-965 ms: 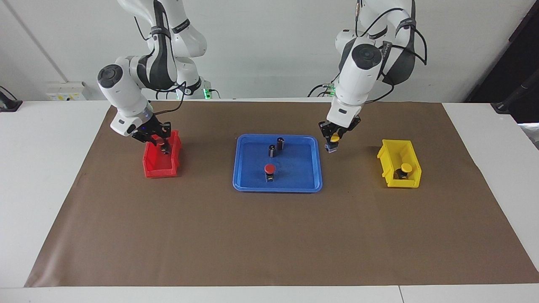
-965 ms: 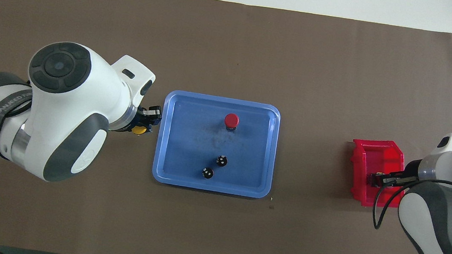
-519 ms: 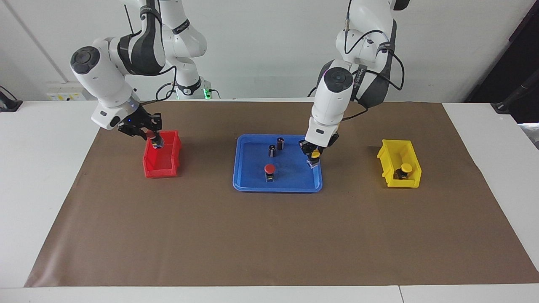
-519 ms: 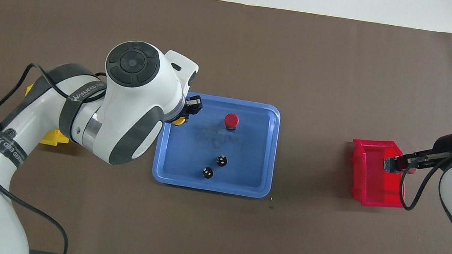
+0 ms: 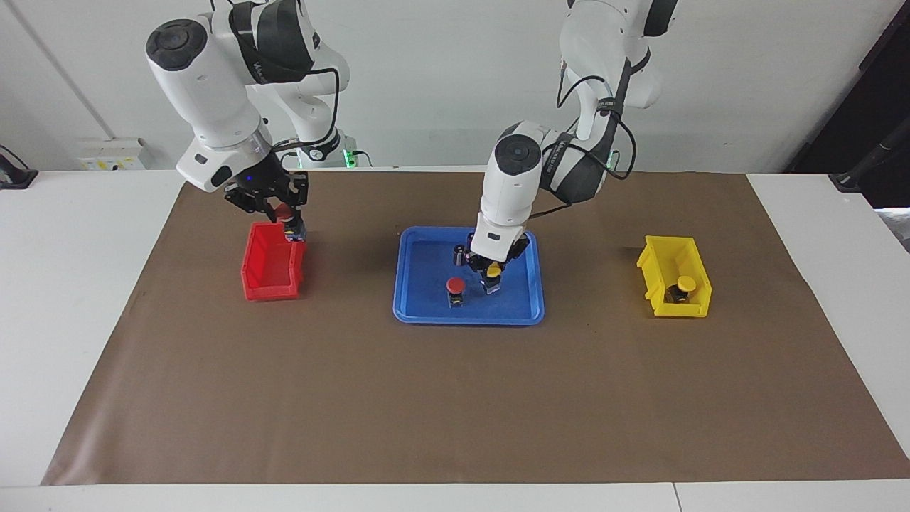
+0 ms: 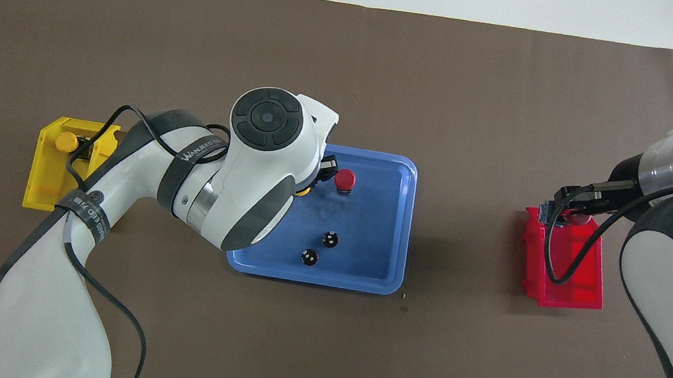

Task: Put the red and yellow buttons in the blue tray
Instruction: 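Place yellow button with the left gripper while the right gripper carries red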

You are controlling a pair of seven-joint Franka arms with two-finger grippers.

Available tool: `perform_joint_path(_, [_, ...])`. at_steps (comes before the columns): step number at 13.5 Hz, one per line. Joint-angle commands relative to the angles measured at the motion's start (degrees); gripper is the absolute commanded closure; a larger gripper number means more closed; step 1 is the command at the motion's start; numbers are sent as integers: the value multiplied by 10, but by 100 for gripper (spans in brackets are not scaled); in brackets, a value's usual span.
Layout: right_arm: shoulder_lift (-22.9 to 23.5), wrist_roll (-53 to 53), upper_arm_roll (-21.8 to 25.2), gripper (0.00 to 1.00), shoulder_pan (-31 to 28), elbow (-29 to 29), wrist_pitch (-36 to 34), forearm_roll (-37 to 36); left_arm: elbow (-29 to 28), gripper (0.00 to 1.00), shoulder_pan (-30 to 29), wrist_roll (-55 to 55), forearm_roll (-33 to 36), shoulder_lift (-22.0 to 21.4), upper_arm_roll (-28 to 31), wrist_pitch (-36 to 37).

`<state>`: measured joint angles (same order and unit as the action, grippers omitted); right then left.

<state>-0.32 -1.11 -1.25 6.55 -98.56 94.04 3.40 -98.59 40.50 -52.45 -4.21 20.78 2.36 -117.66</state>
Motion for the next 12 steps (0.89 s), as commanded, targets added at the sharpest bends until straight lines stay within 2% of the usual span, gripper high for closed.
perform_joint_path(1, [29,-53,0,80,19,42,-12,8,15,98,4,-3,-12,5,7,-6])
perform_joint_path(2, [30,-70,0,80,29,44,-6,19,14,98,3,-3,-12,6,7,-12])
perform_joint_path(3, [39,-87,0,80,34,51,2,30,13,94,2,-2,-13,6,7,-15])
perform_joint_path(5, [72,-128,0,80,59,82,10,31,8,78,2,-1,-13,8,6,-21])
perform_joint_path(6, [76,-136,0,80,62,80,24,32,7,75,3,-1,-13,8,6,-27])
perform_joint_path(11, [85,-158,0,81,79,78,43,31,-9,75,4,-1,-13,8,6,-39])
perform_joint_path(12, [86,-163,0,81,85,78,46,32,-8,69,4,-1,-13,8,7,-38])
